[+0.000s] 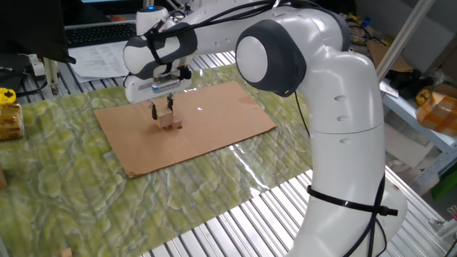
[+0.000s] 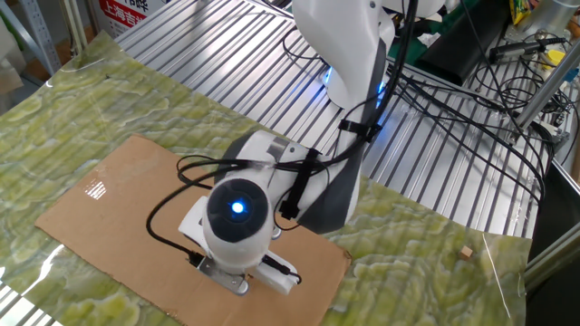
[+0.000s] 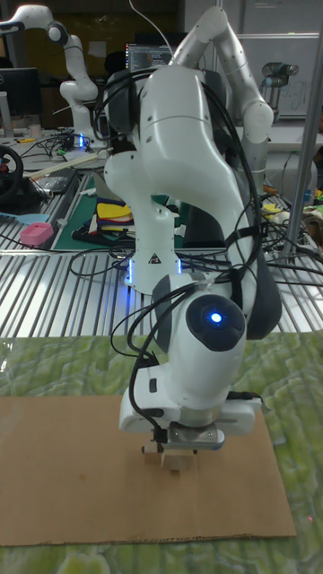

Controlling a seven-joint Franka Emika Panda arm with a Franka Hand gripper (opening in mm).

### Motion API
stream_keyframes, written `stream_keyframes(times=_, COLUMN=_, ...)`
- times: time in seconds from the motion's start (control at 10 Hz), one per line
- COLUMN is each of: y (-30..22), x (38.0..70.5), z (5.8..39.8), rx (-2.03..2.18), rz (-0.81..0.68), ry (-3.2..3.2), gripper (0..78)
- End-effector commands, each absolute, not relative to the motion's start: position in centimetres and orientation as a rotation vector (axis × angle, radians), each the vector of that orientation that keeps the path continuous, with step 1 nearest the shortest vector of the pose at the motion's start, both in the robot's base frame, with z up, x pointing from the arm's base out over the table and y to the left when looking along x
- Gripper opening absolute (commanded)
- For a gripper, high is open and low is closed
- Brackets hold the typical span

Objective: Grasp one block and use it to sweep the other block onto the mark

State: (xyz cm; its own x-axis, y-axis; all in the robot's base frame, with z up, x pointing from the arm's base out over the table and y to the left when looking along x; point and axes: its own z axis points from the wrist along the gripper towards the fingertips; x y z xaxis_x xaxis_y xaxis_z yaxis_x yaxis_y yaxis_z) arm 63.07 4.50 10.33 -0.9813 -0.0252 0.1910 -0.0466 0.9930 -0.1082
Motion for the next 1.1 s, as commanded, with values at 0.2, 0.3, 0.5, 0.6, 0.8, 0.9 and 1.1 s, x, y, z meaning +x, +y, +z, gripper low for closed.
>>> stream_keyframes(times=0.2, y=4.3, x=63.3, z=10.5, rx=-0.053, rz=0.209, ry=-3.005, gripper=1.1)
stream_keyframes(times=0.3, y=4.1, x=63.5, z=10.4, rx=-0.138, rz=0.212, ry=-3.018, gripper=1.1)
stream_keyframes(times=0.5, y=4.1, x=63.7, z=10.5, rx=-0.282, rz=0.187, ry=-3.06, gripper=1.1)
stream_keyframes(times=0.6, y=4.1, x=64.1, z=10.6, rx=-0.299, rz=0.15, ry=-3.099, gripper=1.1)
stream_keyframes(times=0.8, y=4.1, x=65.4, z=10.9, rx=-0.29, rz=0.134, ry=-3.139, gripper=1.1)
stream_keyframes(times=0.9, y=4.1, x=65.9, z=11.0, rx=-0.274, rz=0.139, ry=-3.15, gripper=1.1)
stream_keyframes(times=1.1, y=4.1, x=66.5, z=11.2, rx=-0.198, rz=0.185, ry=-3.16, gripper=1.1)
